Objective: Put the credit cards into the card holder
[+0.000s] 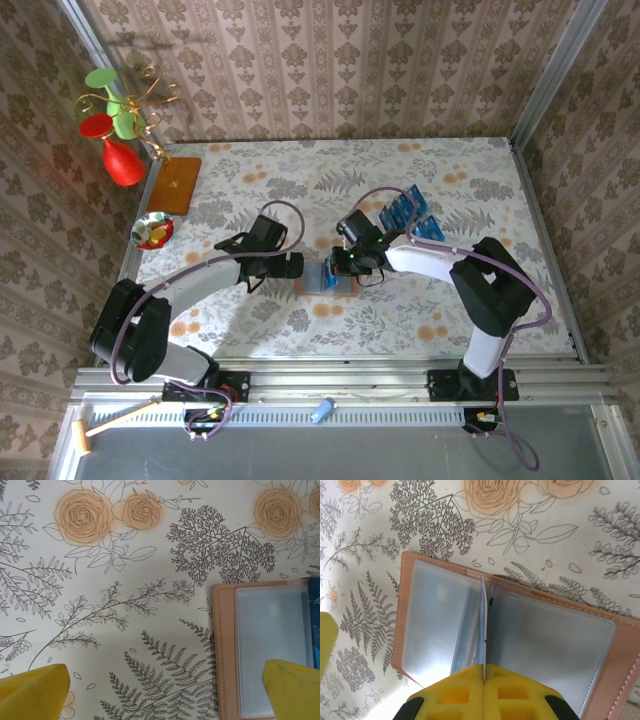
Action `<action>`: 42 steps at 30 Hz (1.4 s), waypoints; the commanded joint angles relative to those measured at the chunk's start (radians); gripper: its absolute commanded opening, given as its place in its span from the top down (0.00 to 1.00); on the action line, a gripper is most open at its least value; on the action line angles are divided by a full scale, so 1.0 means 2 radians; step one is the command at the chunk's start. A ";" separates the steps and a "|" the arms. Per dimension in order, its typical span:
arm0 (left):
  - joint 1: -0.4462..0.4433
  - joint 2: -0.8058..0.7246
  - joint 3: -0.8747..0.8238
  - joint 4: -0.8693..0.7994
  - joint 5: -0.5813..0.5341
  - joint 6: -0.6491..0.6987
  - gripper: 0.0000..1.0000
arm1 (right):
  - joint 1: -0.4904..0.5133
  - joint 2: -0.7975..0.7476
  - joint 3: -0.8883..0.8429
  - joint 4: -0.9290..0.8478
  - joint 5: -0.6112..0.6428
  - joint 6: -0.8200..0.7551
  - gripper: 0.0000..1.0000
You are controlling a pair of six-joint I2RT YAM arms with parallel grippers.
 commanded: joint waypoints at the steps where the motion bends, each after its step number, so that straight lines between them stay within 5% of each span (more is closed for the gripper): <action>1: -0.004 0.011 0.021 -0.005 0.001 0.016 0.00 | -0.001 0.002 0.009 -0.034 -0.019 -0.018 1.00; 42: -0.067 0.050 -0.017 0.009 -0.053 -0.002 0.00 | -0.024 -0.044 -0.061 0.063 -0.030 0.049 1.00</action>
